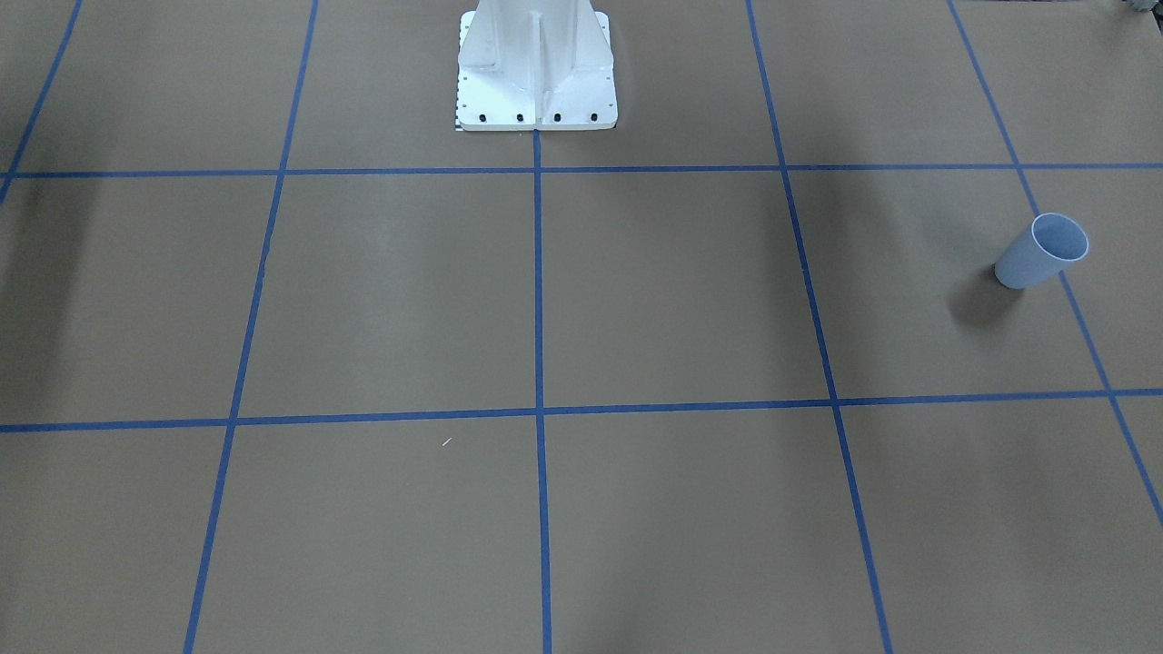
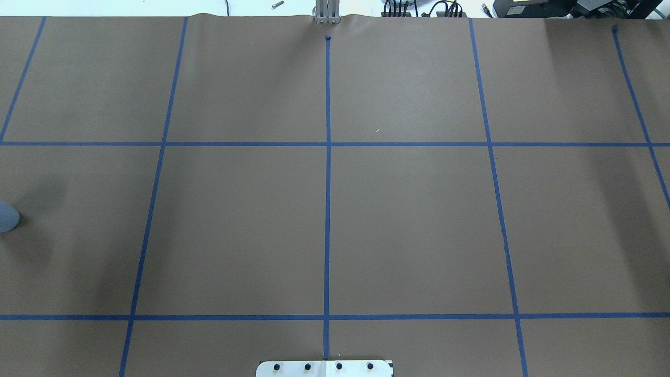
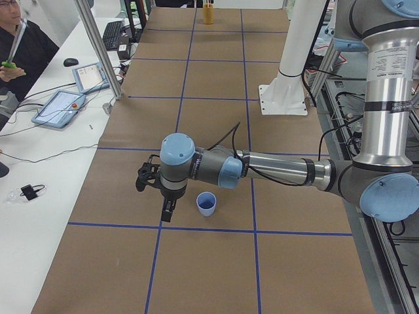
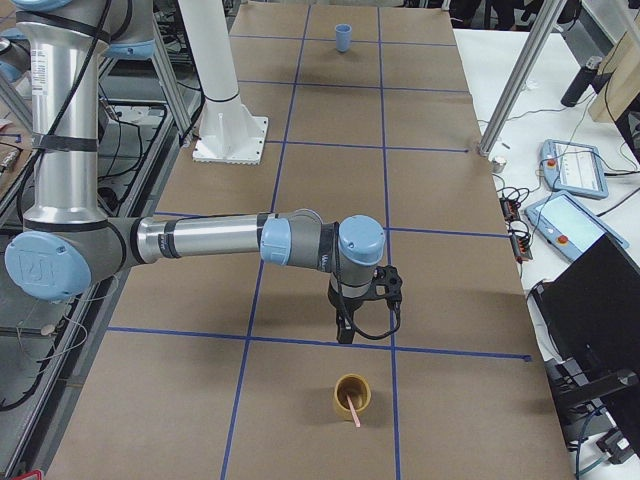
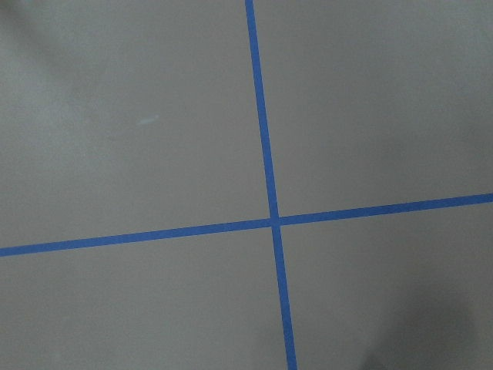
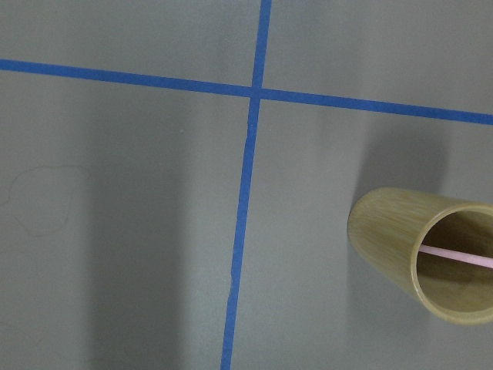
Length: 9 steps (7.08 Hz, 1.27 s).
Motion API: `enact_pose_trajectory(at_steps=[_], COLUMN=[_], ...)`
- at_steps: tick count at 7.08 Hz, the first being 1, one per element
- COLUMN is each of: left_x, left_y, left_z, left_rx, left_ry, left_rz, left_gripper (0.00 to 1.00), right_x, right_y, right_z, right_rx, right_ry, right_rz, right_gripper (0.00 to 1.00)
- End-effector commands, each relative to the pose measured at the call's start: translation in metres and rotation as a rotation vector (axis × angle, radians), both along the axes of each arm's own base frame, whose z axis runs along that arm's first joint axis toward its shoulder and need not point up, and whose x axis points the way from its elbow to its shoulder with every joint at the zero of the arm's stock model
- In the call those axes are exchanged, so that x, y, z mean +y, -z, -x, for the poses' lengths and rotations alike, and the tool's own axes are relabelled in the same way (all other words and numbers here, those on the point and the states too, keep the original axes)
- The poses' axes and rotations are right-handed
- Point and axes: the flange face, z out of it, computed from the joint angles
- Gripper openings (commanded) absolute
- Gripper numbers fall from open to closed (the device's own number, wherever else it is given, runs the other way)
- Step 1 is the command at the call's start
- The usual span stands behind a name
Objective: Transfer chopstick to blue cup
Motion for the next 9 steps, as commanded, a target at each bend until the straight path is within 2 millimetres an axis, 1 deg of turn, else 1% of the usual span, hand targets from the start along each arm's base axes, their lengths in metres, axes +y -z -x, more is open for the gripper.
enact_pose_trajectory(at_steps=[1, 3, 9], left_x=[0.0035, 0.0042, 0.0042], left_y=[0.0021, -0.0041, -0.0067], left_z=[-0.0014, -0.0013, -0.0005], left_rx=[0.006, 0.005, -0.006], left_ry=[-0.008, -0.007, -0.006], left_rz=[-0.013, -0.001, 0.005], left_gripper=[0.98, 0.98, 0.98], right_x=[0.0006, 0.0004, -0.0022], right_y=[0.0003, 0.0004, 0.0024], right_z=[0.0001, 0.0001, 0.0002], right_rx=[-0.002, -0.001, -0.003], right_ry=[-0.001, -0.001, -0.001], right_rz=[0.0, -0.001, -0.004], right_gripper=[1.0, 1.0, 1.0])
